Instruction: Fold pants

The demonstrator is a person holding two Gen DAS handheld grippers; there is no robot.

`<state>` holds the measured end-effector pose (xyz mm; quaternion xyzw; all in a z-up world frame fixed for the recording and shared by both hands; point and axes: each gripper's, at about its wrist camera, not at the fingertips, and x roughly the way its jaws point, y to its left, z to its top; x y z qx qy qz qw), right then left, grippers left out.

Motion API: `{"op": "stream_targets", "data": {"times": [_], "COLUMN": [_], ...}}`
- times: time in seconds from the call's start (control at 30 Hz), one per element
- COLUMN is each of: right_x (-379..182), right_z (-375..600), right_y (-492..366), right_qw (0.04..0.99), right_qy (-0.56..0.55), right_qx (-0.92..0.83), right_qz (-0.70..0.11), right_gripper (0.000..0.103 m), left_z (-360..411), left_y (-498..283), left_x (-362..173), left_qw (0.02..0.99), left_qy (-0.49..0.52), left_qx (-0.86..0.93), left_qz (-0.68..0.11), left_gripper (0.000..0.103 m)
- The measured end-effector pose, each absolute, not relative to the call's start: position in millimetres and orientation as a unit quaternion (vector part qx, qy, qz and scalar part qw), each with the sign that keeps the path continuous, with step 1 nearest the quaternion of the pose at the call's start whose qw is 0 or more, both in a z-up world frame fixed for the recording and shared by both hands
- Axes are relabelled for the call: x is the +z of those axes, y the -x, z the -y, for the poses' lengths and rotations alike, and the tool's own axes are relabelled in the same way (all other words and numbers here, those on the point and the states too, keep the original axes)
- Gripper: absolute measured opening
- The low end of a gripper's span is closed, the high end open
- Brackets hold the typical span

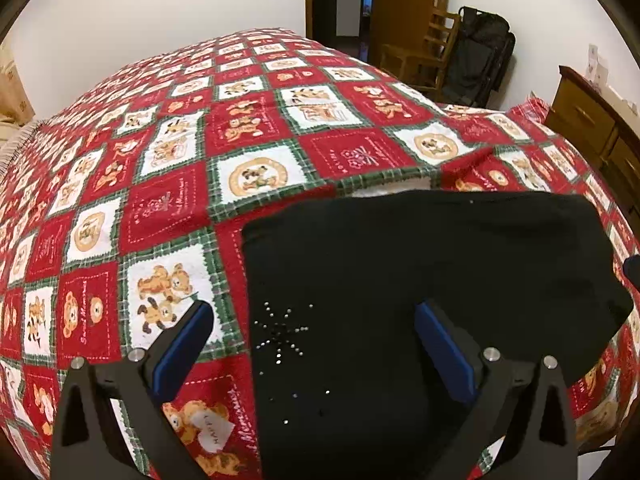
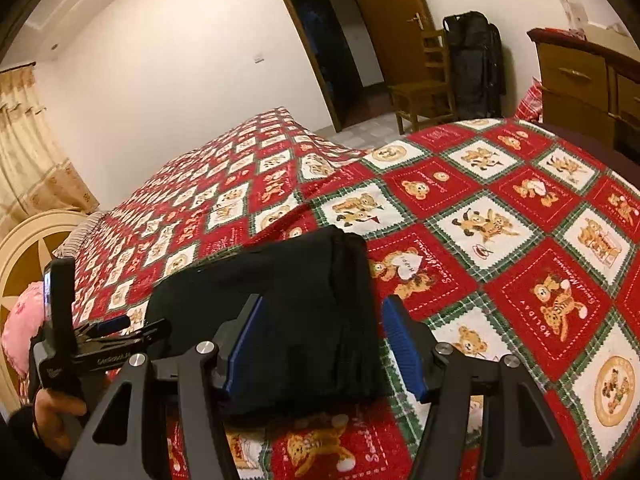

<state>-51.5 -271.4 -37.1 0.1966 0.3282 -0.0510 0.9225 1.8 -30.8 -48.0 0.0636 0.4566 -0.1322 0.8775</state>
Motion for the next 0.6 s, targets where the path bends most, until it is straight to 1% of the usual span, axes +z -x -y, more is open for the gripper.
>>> {"op": "stream_targets", "data": {"times": [0.2, 0.5, 0.6], "right_x": [-54.0, -65.4, -70.7], "right_z": [266.8, 274.0, 278.8], "right_y": [41.7, 43.1, 44.4], "right_qw": [0.916, 0.91, 0.903], "right_qy": [-0.188, -0.219, -0.246], "right_qx": [-0.058, -0.051, -0.042], "right_qz": [-0.348, -0.349, -0.35], "right_gripper": [0.062, 0.063, 0.063], "left_z": [33.2, 33.2, 31.1], "left_y": [-1.0, -2.1, -4.2], "left_x": [-49.1, -55.4, -58.6], "left_qw": [0.877, 0.874, 0.87], "left_qy": [-0.068, -0.055, -0.042], "left_qx": [-0.128, -0.129, -0.135], "left_qz": [-0.458, -0.466, -0.472], "left_gripper": [0.103, 0.103, 0.103]}}
